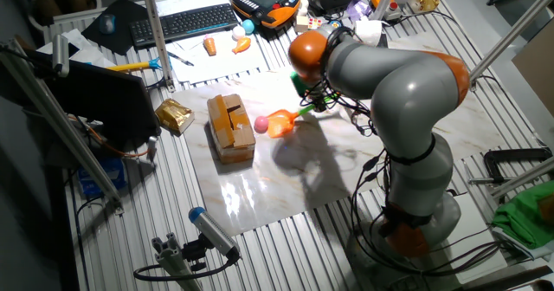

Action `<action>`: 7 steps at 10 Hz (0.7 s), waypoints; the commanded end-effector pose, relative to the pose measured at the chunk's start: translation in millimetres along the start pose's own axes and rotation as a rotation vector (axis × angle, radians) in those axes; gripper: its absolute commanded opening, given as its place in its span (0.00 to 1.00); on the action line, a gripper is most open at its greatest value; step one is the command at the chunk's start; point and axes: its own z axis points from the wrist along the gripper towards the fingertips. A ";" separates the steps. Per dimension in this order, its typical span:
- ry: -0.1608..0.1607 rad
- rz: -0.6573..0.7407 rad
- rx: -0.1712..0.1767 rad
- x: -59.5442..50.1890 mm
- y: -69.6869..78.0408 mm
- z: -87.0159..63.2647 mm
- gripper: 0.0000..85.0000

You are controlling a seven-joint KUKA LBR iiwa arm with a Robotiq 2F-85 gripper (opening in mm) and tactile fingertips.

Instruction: Use a shovel to scoop up an object

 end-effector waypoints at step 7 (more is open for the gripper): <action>-0.085 0.090 -0.026 22.6 8.3 -5.5 0.01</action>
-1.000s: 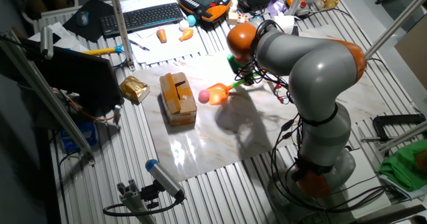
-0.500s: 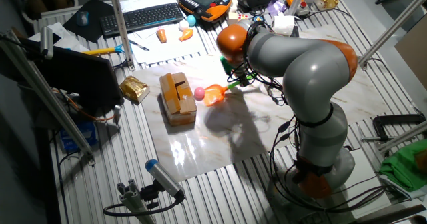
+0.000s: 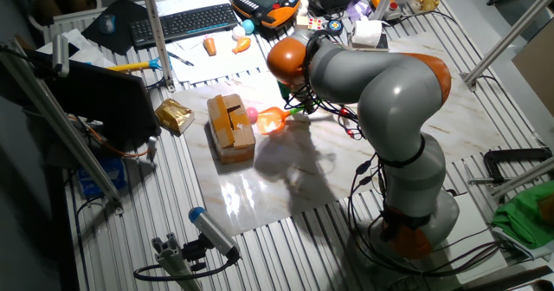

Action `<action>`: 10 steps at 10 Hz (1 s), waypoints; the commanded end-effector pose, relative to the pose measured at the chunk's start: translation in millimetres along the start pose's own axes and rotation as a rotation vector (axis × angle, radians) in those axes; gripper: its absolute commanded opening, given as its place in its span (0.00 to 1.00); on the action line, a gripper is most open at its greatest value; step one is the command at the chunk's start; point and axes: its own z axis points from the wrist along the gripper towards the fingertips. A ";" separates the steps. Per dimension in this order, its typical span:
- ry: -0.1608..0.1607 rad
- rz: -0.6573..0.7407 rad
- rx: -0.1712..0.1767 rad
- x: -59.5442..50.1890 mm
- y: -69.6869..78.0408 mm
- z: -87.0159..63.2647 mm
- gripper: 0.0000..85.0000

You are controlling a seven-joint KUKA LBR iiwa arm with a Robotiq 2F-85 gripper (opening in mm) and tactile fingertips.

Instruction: Use a shovel to scoop up an object

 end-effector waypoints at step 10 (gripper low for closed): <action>0.006 0.023 0.000 -72.9 33.6 19.7 0.01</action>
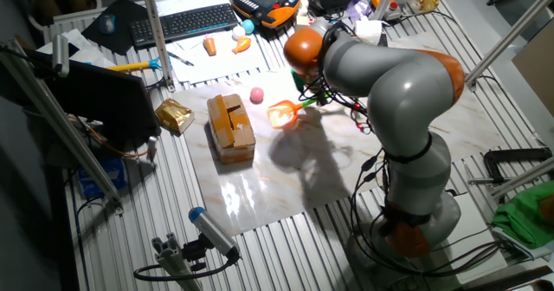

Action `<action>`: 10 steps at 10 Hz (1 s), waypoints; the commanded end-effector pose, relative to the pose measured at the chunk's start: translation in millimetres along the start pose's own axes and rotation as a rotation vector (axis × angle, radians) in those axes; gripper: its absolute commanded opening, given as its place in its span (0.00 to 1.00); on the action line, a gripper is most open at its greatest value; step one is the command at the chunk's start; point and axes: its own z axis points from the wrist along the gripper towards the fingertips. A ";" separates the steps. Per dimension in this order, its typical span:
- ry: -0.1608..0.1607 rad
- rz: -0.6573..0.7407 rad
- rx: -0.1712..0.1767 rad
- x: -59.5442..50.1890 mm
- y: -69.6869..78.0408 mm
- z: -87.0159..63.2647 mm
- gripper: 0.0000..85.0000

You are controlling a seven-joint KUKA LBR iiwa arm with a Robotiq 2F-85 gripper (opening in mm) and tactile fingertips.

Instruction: Use a shovel to scoop up an object

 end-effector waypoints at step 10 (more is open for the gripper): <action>0.044 -0.134 0.018 29.1 20.5 -7.6 0.01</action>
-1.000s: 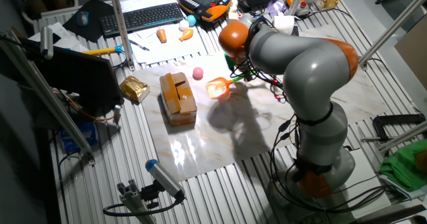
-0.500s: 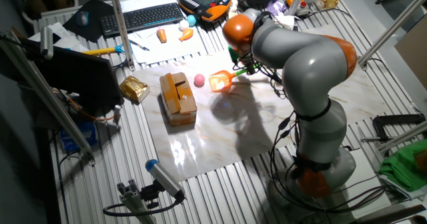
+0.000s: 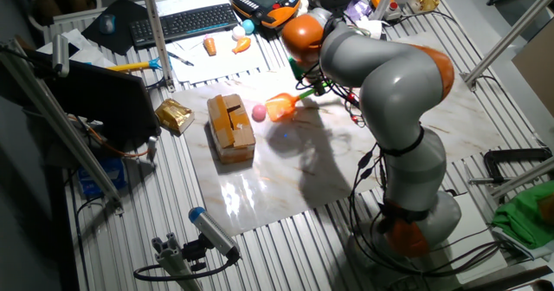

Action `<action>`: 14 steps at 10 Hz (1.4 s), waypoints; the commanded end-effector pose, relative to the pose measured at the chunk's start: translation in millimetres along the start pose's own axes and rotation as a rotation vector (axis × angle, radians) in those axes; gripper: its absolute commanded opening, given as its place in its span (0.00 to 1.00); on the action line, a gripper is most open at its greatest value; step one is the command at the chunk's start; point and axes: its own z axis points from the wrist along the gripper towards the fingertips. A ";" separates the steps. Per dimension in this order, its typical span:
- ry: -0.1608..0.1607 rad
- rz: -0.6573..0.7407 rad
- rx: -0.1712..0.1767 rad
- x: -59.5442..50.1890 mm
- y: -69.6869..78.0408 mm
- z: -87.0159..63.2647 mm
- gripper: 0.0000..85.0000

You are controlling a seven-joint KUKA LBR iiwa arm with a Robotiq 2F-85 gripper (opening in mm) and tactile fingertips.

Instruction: Use a shovel to scoop up an object

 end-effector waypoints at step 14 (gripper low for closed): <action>0.065 -0.093 0.025 79.4 -20.6 -10.8 0.01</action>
